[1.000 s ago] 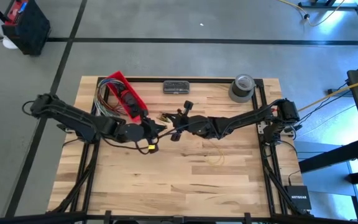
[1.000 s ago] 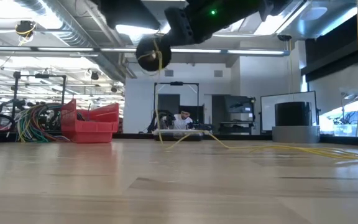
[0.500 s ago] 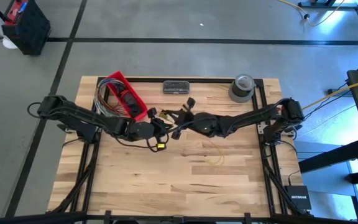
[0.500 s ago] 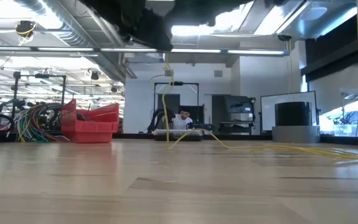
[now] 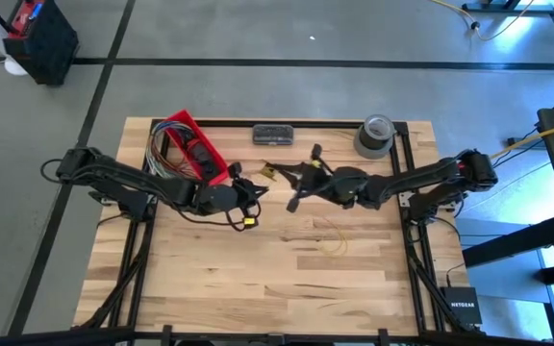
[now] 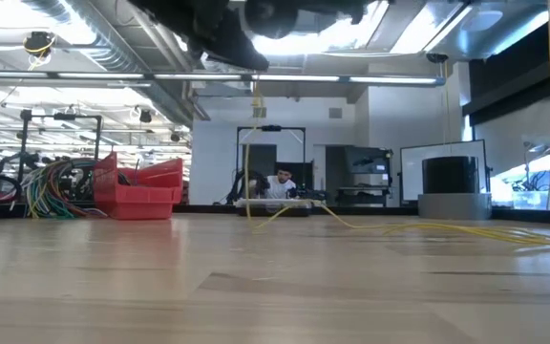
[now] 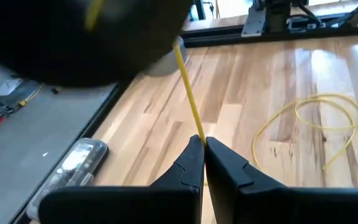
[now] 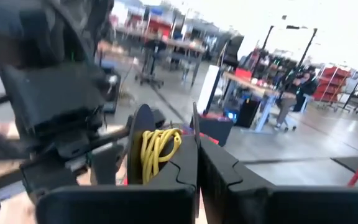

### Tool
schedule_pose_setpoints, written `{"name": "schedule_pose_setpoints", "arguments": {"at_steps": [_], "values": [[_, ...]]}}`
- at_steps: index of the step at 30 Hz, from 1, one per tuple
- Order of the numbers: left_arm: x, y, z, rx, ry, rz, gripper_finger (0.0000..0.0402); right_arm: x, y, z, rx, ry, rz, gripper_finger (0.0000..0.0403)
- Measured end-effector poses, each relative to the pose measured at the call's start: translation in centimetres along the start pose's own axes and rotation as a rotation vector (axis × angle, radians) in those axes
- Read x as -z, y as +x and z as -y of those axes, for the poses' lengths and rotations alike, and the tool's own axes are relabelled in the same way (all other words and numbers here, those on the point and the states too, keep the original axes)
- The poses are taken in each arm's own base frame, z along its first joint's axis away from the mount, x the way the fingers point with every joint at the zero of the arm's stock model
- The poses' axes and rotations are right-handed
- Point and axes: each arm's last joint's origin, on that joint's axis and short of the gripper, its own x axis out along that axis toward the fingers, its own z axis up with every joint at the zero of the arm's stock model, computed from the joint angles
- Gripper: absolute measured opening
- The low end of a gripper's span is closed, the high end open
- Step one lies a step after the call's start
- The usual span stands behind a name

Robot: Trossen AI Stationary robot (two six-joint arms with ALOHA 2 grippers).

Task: Coil cords
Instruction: Coil the yellow wire on the spool

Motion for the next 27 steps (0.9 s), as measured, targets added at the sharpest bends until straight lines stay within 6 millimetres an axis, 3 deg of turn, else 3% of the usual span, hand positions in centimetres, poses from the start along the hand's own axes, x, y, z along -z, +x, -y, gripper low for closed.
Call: {"name": "schedule_pose_setpoints", "arguments": {"at_steps": [4,12,18,27], "values": [[0.3,0.1,0.0,0.003,0.011,-0.017,0.0005,1.1,-2.4,1.2,0.038,0.068,0.118,0.0005],[0.6,0.1,0.1,0.011,0.058,-0.041,0.0005,0.6,-5.9,3.2,0.006,0.184,0.25,0.0005],[1.6,0.0,0.0,0.012,0.135,-0.135,0.0005,0.3,-6.4,3.4,-0.053,0.213,0.281,0.0005],[3.1,-0.2,0.0,0.12,0.098,-0.284,0.0005,0.3,-6.4,3.3,-0.065,0.21,0.274,0.0005]]}}
